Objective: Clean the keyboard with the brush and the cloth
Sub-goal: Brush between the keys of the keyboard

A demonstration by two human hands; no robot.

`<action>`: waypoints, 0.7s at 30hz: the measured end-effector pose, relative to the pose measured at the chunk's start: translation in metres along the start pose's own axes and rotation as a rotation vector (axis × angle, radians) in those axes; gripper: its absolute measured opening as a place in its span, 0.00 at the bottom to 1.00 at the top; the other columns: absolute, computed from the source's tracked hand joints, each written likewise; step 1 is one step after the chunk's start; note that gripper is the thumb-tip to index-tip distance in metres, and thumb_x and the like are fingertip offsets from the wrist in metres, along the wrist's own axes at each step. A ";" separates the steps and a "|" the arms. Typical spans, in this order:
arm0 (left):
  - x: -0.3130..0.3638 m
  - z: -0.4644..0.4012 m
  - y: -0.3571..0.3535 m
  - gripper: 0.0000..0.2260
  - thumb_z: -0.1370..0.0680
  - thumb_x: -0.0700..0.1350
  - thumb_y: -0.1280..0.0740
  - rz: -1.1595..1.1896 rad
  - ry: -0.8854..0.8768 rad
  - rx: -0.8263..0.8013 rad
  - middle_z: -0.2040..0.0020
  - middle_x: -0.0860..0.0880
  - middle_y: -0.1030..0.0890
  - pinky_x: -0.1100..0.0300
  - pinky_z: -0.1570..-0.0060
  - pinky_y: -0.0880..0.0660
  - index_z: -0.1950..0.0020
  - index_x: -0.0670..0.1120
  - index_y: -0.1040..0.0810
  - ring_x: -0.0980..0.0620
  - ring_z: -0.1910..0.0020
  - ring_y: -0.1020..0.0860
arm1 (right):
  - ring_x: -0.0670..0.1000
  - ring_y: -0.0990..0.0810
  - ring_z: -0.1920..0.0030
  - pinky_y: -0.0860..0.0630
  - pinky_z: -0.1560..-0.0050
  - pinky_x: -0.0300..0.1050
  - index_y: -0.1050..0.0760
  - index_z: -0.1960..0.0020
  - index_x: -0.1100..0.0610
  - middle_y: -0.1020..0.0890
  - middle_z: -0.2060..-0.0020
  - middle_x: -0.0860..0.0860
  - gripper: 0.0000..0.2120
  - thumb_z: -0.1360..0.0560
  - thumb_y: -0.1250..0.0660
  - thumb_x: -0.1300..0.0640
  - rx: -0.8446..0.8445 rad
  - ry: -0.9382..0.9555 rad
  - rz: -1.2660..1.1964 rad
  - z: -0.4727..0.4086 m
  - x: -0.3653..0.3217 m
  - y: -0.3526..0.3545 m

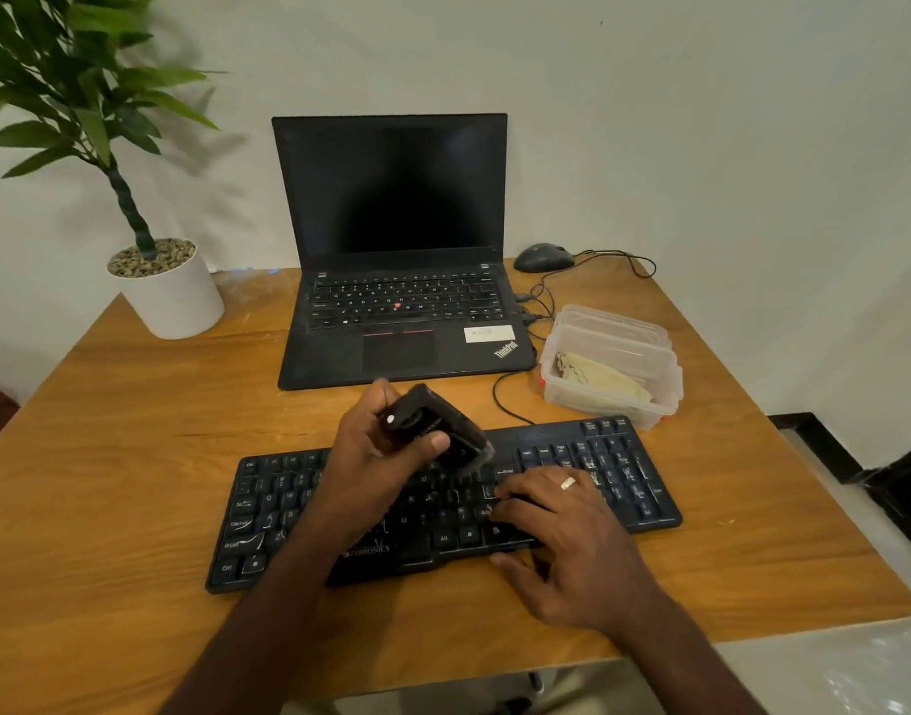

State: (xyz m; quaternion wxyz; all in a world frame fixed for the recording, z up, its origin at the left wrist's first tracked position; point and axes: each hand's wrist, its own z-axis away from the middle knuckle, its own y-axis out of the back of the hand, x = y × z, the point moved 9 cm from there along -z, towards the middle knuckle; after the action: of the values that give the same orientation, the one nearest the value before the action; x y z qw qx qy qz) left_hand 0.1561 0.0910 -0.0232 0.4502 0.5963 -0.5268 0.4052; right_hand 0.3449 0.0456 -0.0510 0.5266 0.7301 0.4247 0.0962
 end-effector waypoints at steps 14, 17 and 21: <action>0.002 -0.007 -0.036 0.14 0.26 0.36 0.26 -0.113 -0.023 -0.104 0.62 0.53 0.24 0.58 0.65 0.23 0.56 0.43 0.31 0.54 0.61 0.21 | 0.48 0.23 0.41 0.28 0.41 0.55 0.20 0.43 0.49 0.22 0.43 0.44 0.17 0.28 0.28 0.43 -0.014 -0.015 -0.009 0.001 0.002 -0.001; 0.001 -0.012 -0.050 0.14 0.26 0.35 0.26 -0.117 -0.011 -0.178 0.62 0.56 0.23 0.62 0.64 0.25 0.56 0.42 0.32 0.57 0.61 0.21 | 0.49 0.23 0.42 0.28 0.41 0.55 0.20 0.43 0.49 0.21 0.43 0.44 0.16 0.28 0.28 0.43 -0.005 -0.012 -0.010 0.000 0.002 0.000; 0.008 -0.021 -0.051 0.15 0.27 0.33 0.26 -0.089 -0.035 -0.102 0.61 0.59 0.21 0.63 0.63 0.24 0.56 0.46 0.31 0.59 0.61 0.21 | 0.49 0.23 0.42 0.28 0.41 0.56 0.20 0.43 0.50 0.21 0.43 0.45 0.16 0.28 0.27 0.45 0.006 -0.008 -0.014 0.001 0.002 0.001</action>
State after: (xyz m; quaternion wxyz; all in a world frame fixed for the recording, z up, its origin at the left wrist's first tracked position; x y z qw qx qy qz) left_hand 0.2077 0.1112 -0.0159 0.4880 0.6024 -0.5277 0.3471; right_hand 0.3475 0.0460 -0.0514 0.5266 0.7292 0.4280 0.0883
